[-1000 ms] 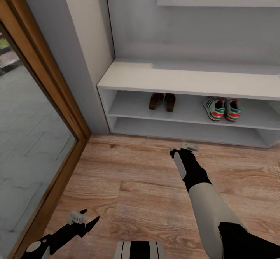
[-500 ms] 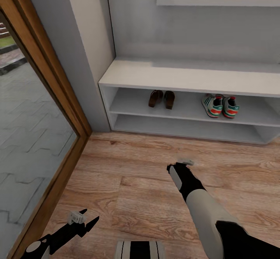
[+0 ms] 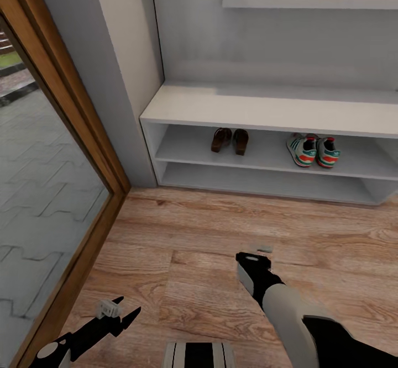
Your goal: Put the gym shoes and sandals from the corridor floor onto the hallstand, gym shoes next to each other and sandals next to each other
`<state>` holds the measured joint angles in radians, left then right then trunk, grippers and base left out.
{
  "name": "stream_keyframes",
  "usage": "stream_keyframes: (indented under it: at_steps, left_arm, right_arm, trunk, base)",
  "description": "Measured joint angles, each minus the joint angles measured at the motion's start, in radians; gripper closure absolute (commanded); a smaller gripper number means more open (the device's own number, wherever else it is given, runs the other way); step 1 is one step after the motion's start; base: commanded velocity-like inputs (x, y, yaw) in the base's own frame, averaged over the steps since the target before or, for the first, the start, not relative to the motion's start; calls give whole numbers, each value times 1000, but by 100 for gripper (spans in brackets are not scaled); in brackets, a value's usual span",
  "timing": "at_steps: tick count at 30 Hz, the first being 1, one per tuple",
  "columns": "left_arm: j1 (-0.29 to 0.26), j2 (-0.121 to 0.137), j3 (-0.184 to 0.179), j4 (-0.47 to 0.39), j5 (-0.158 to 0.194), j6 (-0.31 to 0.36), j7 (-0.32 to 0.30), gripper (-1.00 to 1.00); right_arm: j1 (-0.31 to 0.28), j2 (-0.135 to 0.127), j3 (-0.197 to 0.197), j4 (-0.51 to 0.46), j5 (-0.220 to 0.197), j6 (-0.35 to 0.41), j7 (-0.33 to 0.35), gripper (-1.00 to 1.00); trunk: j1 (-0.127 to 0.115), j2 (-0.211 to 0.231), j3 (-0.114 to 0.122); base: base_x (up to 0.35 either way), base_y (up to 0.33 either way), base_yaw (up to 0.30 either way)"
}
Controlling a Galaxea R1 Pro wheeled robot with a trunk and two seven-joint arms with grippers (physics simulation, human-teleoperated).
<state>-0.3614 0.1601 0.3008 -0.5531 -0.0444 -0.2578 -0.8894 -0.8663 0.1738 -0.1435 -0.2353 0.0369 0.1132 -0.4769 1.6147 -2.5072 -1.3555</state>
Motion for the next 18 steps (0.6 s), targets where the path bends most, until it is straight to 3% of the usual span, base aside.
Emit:
stream_keyframes:
  at_steps: [4,11,18]
  left_arm:
    - [0,1,1,-3,0,0,0,-100]
    - [0,1,2,-6,0,2,0,-100]
    - [0,0,0,-5,0,2,1,-100]
  right_arm:
    - [21,-5,4,111,48,-125,1,-100]
    - [62,-49,5,183,113,-266,34,-100]
    - [138,-135,4,204,165,-349,141,-100]
  trunk:
    - [0,0,0]
    - [-3,1,23]
    - [-6,3,50]
  base:
    - [0,0,0]
    - [0,0,0]
    - [0,0,0]
